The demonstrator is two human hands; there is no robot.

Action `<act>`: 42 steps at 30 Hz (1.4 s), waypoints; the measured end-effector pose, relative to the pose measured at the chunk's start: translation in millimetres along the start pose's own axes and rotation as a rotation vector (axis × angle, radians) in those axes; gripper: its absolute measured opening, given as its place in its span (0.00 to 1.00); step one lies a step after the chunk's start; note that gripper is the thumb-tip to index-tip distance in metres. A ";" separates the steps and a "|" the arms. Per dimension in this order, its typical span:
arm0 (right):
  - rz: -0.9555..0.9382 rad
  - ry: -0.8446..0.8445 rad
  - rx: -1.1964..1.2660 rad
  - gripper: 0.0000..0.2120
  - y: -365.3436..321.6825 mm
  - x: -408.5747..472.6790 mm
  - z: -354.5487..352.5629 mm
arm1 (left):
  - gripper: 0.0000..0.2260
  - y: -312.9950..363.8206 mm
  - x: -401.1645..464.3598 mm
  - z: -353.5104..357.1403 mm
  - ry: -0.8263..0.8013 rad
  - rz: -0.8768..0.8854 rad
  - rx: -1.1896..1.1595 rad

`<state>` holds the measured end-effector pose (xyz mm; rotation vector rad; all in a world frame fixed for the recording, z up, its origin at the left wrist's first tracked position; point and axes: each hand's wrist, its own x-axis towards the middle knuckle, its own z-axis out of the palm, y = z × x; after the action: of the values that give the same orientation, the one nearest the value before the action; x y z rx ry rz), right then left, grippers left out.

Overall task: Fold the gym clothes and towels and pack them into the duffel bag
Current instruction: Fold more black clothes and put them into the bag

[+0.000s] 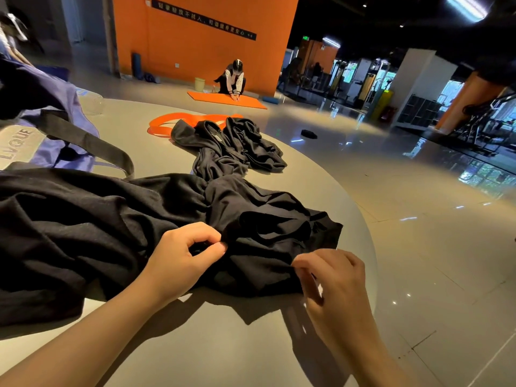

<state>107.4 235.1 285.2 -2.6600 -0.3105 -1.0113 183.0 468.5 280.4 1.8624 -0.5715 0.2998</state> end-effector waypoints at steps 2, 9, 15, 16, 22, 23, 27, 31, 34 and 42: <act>-0.043 0.009 -0.024 0.13 -7.2 -16.8 -11.5 | 0.10 2.3 -0.7 -0.7 -0.022 0.028 -0.012; -0.094 -0.028 -0.042 0.07 -9.9 -69.6 -21.1 | 0.13 45.2 -5.1 8.4 0.140 0.094 0.072; -0.006 -0.072 -0.020 0.14 -24.9 -77.1 -19.6 | 0.14 86.5 9.5 39.9 0.005 0.033 0.401; 0.012 -0.075 0.008 0.11 -27.4 -76.6 -21.1 | 0.12 86.2 12.5 41.6 -0.002 0.007 0.470; 0.186 0.029 0.154 0.08 -15.1 -55.7 -46.9 | 0.03 81.8 6.6 11.7 -0.005 -0.262 0.178; 0.208 0.060 0.162 0.08 -13.0 -45.2 -51.4 | 0.04 83.2 3.1 7.8 0.014 -0.305 0.103; 0.214 0.046 0.277 0.13 -18.6 4.2 -47.6 | 0.03 95.5 -16.9 3.8 0.096 -0.496 -0.297; 0.055 -0.098 0.205 0.08 -32.3 24.0 -20.2 | 0.09 95.3 -35.7 -4.9 0.227 -0.585 -0.552; 0.135 0.036 0.281 0.06 -25.3 18.1 -21.4 | 0.06 83.7 -47.6 -16.1 0.391 -0.648 -0.614; 0.429 -0.041 0.041 0.05 52.5 -2.5 -63.5 | 0.07 59.1 -69.6 -32.3 0.504 -0.503 -0.244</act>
<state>82.0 164.6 319.5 -2.5514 0.2226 -0.8030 95.1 499.3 307.2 1.5483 0.1999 0.3282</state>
